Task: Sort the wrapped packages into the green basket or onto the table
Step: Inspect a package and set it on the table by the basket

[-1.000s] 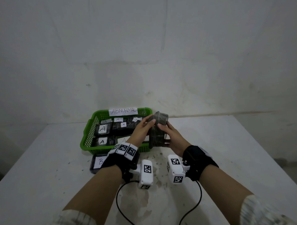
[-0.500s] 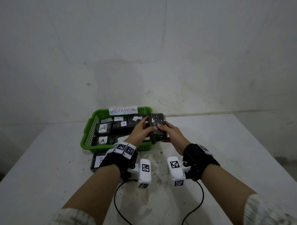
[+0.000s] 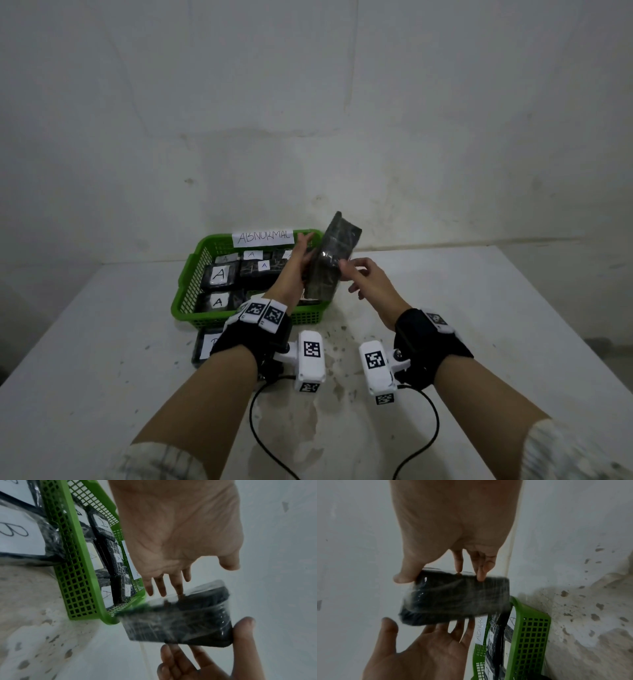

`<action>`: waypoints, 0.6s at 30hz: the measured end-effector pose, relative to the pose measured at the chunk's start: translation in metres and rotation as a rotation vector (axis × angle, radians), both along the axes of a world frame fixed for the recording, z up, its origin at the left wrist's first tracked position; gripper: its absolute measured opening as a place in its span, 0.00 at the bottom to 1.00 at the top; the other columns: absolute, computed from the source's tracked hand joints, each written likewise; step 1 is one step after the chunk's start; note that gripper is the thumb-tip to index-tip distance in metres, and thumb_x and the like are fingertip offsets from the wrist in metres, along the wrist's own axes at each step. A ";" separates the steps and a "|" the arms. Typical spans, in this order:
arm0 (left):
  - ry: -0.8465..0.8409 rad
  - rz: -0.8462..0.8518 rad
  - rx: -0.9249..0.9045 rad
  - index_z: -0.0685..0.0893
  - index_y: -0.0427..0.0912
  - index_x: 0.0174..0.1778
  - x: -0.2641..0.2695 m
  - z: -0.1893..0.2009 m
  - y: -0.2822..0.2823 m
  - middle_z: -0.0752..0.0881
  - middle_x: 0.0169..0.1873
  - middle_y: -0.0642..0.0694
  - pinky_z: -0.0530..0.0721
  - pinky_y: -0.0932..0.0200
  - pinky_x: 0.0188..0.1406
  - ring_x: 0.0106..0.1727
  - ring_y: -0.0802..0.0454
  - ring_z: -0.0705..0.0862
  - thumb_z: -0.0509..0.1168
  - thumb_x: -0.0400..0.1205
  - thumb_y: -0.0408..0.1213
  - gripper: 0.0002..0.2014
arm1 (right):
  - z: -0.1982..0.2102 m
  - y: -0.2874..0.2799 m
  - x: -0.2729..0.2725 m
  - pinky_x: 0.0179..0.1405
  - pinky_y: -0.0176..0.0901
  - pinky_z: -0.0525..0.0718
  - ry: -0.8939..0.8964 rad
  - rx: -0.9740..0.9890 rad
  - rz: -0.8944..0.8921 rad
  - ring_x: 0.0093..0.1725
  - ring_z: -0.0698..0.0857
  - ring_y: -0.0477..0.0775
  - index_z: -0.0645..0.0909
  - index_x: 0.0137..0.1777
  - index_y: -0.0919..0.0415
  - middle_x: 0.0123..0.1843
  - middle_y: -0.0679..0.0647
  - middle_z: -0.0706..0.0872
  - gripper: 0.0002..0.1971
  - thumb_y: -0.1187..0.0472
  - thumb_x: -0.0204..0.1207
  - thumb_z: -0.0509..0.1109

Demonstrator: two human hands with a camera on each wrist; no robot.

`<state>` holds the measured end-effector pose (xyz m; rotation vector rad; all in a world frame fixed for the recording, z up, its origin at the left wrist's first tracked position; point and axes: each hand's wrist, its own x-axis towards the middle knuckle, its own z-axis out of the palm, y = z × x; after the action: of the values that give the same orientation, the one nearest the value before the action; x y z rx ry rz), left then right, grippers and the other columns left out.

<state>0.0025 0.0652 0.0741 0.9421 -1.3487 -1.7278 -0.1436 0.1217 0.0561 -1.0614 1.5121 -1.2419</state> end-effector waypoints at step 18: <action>-0.094 -0.174 0.065 0.61 0.75 0.72 0.002 -0.011 0.007 0.73 0.73 0.43 0.82 0.36 0.57 0.69 0.38 0.76 0.58 0.61 0.79 0.41 | -0.002 -0.004 -0.007 0.45 0.43 0.82 -0.099 0.031 -0.034 0.50 0.84 0.50 0.74 0.66 0.58 0.57 0.51 0.84 0.22 0.42 0.82 0.61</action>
<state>0.0043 0.0723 0.0628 0.9772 -1.4801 -1.8881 -0.1502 0.1177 0.0542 -0.9443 1.4749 -1.2724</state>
